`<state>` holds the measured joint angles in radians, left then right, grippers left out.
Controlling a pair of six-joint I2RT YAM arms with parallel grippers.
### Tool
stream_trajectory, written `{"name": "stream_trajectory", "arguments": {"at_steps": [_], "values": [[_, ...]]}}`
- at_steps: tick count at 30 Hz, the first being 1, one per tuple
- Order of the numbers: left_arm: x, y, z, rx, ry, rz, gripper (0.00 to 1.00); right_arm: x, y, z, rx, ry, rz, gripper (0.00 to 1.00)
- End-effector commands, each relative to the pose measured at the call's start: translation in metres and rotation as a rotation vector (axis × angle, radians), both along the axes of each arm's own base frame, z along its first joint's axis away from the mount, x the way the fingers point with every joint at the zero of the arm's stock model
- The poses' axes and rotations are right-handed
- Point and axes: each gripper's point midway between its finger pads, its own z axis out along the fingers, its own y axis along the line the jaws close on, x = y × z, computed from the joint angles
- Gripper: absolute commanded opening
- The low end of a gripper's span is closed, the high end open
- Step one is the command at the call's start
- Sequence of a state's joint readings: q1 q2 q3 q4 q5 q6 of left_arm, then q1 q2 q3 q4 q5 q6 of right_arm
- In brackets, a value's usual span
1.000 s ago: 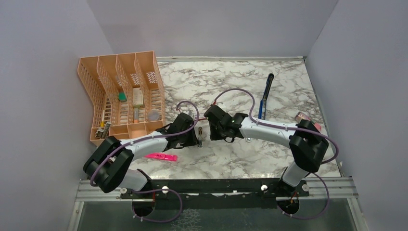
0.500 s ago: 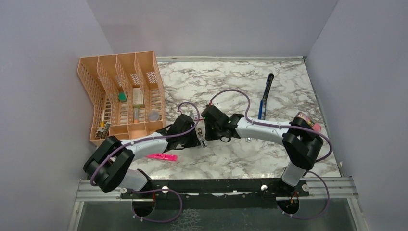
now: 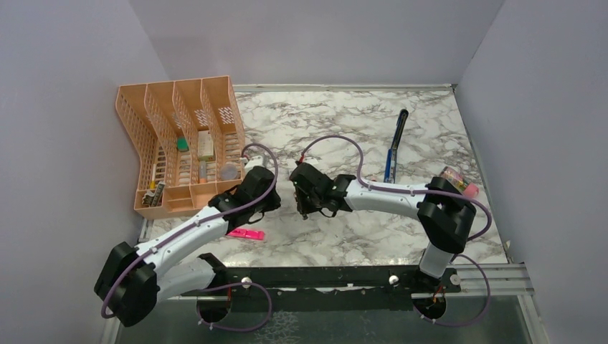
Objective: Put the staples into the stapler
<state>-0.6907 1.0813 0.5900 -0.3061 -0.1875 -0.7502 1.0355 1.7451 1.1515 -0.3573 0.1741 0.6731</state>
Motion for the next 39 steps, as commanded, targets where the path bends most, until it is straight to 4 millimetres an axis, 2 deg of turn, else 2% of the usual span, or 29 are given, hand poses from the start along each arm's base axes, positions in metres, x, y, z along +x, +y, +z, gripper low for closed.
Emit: {"name": "stream_trajectory", "arguments": {"at_steps": [1,8,14,24,29,35,39], "values": [[0.019,0.035,0.047,0.094,-0.151,0.12,0.23,0.015,0.007,0.008,-0.02,-0.093,-0.02,0.25],[0.026,0.056,0.095,0.105,-0.284,0.186,0.27,0.019,0.002,0.007,-0.068,-0.149,-0.027,0.25],[0.028,0.056,0.11,0.106,-0.319,0.171,0.3,0.016,0.001,0.004,-0.06,-0.165,0.002,0.25],[0.028,0.05,0.111,0.108,-0.312,0.134,0.32,0.011,-0.009,-0.012,-0.074,-0.172,0.028,0.25],[0.03,0.049,0.106,0.113,-0.3,0.135,0.33,0.011,-0.01,-0.006,-0.052,-0.193,0.036,0.25],[0.028,0.05,0.1,0.091,-0.292,0.16,0.33,0.013,-0.01,0.01,-0.012,-0.224,0.025,0.25],[0.026,0.051,0.097,0.084,-0.286,0.174,0.33,0.012,-0.003,0.019,0.013,-0.232,0.061,0.25]]}}
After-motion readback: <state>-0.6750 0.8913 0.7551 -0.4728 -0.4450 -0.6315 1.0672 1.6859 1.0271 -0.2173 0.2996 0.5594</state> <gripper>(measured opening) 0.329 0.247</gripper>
